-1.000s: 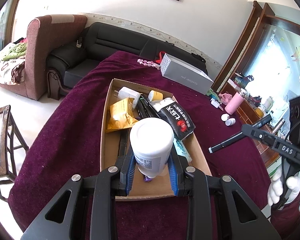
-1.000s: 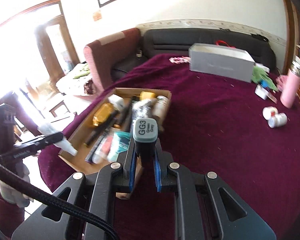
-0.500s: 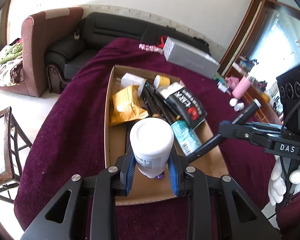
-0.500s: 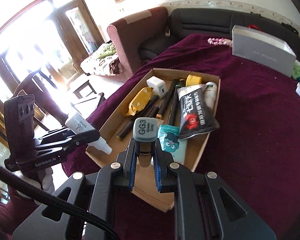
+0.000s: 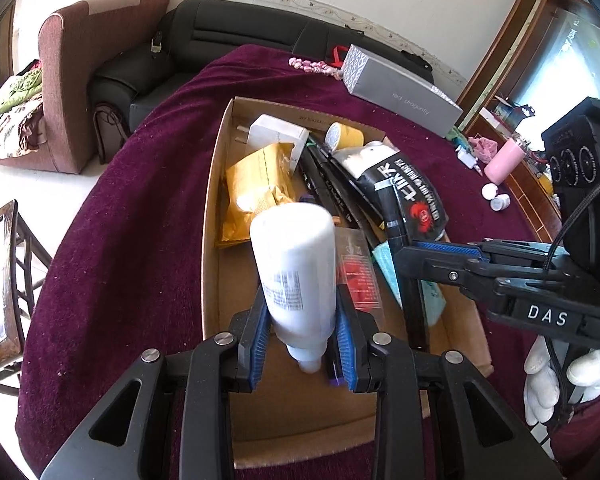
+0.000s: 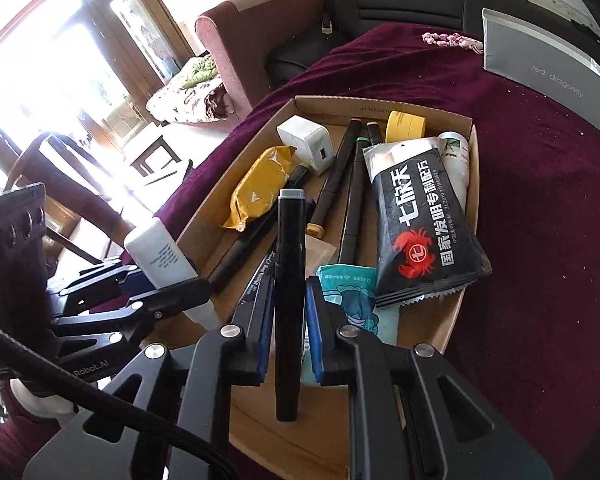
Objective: Organize objects
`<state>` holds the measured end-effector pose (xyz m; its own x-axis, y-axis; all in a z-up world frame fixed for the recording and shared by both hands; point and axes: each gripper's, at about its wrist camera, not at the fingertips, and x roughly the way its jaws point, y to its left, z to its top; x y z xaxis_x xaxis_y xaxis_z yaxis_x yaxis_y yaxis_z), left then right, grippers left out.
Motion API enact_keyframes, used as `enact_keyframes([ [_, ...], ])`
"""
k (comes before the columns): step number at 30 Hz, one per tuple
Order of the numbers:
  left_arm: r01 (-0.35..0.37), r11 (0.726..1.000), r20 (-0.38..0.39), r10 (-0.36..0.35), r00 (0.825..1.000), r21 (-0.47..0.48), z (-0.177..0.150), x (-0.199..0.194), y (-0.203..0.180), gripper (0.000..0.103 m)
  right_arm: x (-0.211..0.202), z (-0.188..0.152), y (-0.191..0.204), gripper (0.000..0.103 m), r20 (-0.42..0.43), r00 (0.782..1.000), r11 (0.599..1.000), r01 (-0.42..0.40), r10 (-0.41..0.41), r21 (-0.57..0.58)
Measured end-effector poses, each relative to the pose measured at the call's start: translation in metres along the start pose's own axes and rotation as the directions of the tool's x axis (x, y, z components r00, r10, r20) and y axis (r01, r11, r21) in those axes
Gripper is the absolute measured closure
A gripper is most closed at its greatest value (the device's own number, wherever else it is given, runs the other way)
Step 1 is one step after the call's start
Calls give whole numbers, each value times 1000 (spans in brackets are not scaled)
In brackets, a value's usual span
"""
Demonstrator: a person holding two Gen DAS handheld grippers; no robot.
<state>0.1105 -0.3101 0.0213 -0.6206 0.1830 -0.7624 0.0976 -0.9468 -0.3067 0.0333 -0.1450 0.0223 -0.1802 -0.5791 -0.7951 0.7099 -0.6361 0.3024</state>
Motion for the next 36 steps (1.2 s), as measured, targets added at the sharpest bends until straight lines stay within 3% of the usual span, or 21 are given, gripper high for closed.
enact_keyframes([
  [5,-31,999,-5,31,999,-9,1,10,2,77,5,1,0,89,3,998,998,58,-58,-26],
  [7,-27,999,-5,26,1000,-24,3,10,4,76,4,2,0,84,16,997,996,77,-77,-38],
  [9,-29,999,-3,28,1000,-31,4,10,4,75,3,2,1,65,29,995,994,96,-95,-47],
  [10,-30,999,-3,30,1000,-32,5,10,4,75,2,3,1,61,35,994,994,102,-100,-51],
  [15,-26,999,24,27,999,-38,6,4,0,59,-4,3,9,46,80,986,984,155,-148,-88],
  [21,-65,998,98,66,993,-14,8,-16,-14,45,-19,1,15,38,143,971,972,207,-190,-111],
  [24,-126,992,161,122,979,11,7,-28,-25,35,-28,-2,13,33,171,964,969,223,-203,-104],
  [29,-187,982,283,179,942,2,7,-53,-43,17,-47,-9,3,32,218,944,962,265,-246,-63],
  [32,-210,977,343,207,916,-28,7,-68,-50,13,-61,-16,-4,29,256,920,948,317,-296,-41],
  [36,-189,977,386,211,898,-93,5,-88,-50,10,-80,-27,-11,24,302,891,933,360,-339,-14],
])
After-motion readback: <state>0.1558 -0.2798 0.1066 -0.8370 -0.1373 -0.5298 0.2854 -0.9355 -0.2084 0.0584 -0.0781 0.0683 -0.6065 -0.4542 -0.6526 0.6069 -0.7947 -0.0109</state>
